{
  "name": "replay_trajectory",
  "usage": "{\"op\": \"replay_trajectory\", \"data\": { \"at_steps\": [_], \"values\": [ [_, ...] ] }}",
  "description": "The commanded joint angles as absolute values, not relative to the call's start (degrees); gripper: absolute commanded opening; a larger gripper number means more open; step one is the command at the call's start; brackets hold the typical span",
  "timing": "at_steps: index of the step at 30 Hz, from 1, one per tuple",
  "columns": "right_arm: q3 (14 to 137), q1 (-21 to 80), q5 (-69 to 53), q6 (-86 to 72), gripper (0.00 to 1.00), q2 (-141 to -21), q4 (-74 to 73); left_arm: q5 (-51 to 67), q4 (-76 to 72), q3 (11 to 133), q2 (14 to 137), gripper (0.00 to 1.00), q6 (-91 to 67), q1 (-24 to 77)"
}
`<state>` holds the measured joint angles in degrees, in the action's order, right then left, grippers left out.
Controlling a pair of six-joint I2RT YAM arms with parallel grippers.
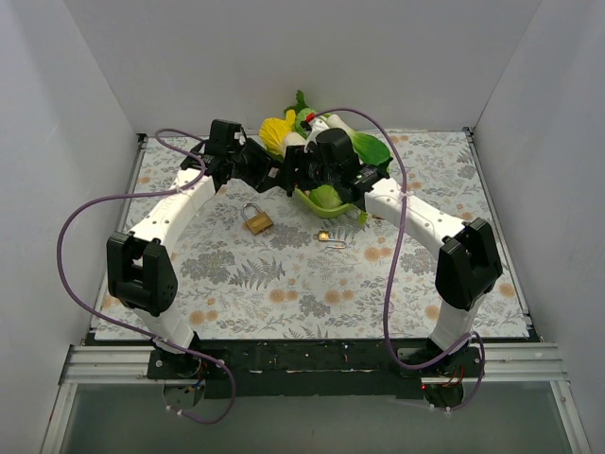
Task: Lock with the key
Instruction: Pick up the lock from the center of the board.
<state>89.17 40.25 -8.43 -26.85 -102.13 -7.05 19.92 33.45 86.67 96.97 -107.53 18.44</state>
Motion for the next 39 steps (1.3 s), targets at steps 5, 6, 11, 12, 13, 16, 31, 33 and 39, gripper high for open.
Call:
{"op": "replay_trajectory", "data": {
  "at_steps": [5,6,11,12,13,16,31,33,39],
  "values": [
    [92.99,40.25,-4.13,-28.74,0.45,-103.62,-5.89,21.88,29.80,89.74,92.90,0.00,-110.12,17.49],
    [93.42,40.25,-4.13,-28.74,0.42,-103.80,-5.80,22.06,29.62,89.65,92.73,0.00,-110.13,17.49],
    [95.01,40.25,-4.22,-28.39,0.36,-105.03,-5.28,22.24,29.88,88.33,92.55,0.00,-110.30,17.49],
    [95.36,40.34,-4.22,-28.39,0.39,-105.20,-5.19,22.58,29.88,87.46,92.29,0.00,-110.56,17.49],
    [96.06,40.25,-4.22,-28.39,0.42,-105.73,-5.27,22.76,29.88,87.10,92.20,0.00,-110.74,17.49],
    [96.68,40.25,-4.04,-28.13,0.37,-106.35,-5.19,23.11,29.62,86.84,92.02,0.00,-110.92,17.40],
    [87.92,32.62,-25.28,-15.25,0.01,-97.23,-0.01,35.67,23.47,86.65,89.65,0.98,-93.72,8.62],
    [84.04,30.08,-34.04,-12.41,0.01,-92.49,6.37,41.55,22.76,88.50,88.95,0.98,-83.27,7.04],
    [81.03,28.21,-48.67,5.87,0.01,-84.92,-2.52,62.00,28.02,90.53,85.79,0.98,-50.38,5.98]
  ]
}}
